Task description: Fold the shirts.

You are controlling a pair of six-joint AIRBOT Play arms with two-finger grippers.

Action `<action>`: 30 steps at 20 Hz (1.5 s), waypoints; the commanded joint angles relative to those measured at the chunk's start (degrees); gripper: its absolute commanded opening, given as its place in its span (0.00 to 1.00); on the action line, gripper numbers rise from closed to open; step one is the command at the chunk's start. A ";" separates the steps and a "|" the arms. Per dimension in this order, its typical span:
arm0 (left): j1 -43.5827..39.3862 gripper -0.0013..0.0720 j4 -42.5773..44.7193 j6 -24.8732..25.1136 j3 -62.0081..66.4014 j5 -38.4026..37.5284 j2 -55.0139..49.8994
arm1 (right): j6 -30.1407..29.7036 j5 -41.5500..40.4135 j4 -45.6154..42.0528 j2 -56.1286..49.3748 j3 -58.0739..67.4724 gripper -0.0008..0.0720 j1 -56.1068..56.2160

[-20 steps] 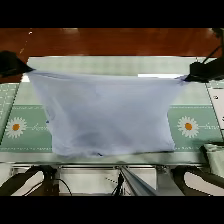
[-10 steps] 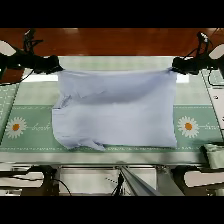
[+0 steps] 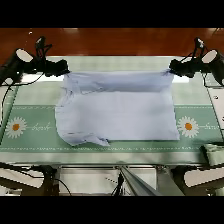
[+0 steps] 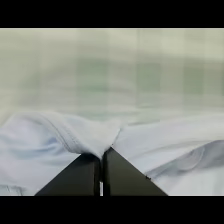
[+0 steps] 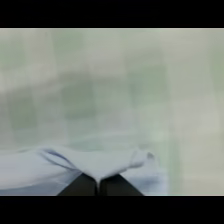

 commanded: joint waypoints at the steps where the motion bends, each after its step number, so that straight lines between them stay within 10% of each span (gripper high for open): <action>1: 1.62 0.06 0.68 1.20 0.02 -14.34 0.55 | -5.20 13.38 -0.70 1.53 0.04 0.05 -1.55; 8: 1.97 0.06 6.47 -0.79 -0.17 -27.45 -0.13 | -5.05 28.33 -5.64 2.34 -0.09 0.05 -3.58; 10: 1.49 0.19 6.45 -1.18 -0.15 -26.86 -0.70 | -4.85 28.50 -2.93 1.97 -0.09 0.05 -3.58; 16: 3.30 0.60 6.38 -1.81 1.66 -32.81 0.76 | -11.26 38.91 -0.07 4.28 0.11 0.55 -4.81; 22: 10.43 0.75 6.49 -1.70 -3.32 -40.33 11.26 | -7.93 45.20 -11.76 15.47 -2.78 0.56 -13.33; 25: 11.72 0.88 6.49 -1.51 -18.53 -37.48 19.63 | -8.92 42.12 -7.98 20.52 -12.52 0.78 -18.18; 30: 11.65 0.94 6.45 0.61 -40.61 -36.00 29.14 | -14.47 35.30 2.19 23.19 -23.69 0.78 -19.67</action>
